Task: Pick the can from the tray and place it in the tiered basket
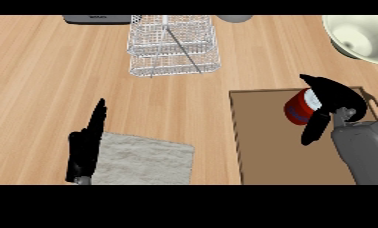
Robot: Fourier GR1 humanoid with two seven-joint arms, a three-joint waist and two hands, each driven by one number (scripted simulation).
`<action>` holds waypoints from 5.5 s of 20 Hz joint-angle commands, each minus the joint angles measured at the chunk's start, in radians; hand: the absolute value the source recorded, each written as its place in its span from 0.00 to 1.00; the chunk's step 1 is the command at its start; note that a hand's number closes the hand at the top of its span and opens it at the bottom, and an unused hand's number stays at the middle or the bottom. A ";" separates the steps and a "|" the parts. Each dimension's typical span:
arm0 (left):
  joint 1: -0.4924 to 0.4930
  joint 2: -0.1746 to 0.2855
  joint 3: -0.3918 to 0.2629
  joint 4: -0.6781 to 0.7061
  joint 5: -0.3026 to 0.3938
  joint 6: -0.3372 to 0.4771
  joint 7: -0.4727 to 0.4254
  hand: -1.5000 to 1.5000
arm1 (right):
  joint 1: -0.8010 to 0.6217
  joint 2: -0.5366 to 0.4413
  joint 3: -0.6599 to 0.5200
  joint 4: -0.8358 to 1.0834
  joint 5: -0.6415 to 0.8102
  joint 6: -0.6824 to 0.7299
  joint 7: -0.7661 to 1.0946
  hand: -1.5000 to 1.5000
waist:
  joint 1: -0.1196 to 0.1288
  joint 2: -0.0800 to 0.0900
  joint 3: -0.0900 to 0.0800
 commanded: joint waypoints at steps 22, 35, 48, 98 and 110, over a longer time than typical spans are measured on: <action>-0.033 -0.035 0.001 0.075 -0.029 -0.004 -0.017 0.50 | -0.171 0.081 0.235 0.289 0.315 -0.226 -0.579 1.00 | 0.031 0.015 -0.002; 0.023 -0.018 0.031 0.035 -0.013 -0.006 -0.028 0.50 | -0.300 0.229 -0.130 0.065 0.019 -0.260 -0.460 1.00 | -0.022 -0.006 -0.003; 0.008 0.008 0.049 0.052 0.001 -0.046 -0.039 0.50 | -0.612 0.124 -0.225 -0.215 -0.086 -0.081 -0.179 1.00 | 0.000 0.000 -0.004; -0.003 -0.019 0.037 0.058 -0.013 -0.054 -0.049 0.50 | -1.064 0.386 -0.538 1.070 -0.184 -0.722 -0.703 0.00 | 0.042 0.018 -0.003; 0.026 -0.031 0.035 0.042 -0.027 -0.030 -0.054 0.50 | -1.028 0.124 -0.650 1.014 -0.226 -0.927 -0.678 0.00 | 0.006 0.006 -0.003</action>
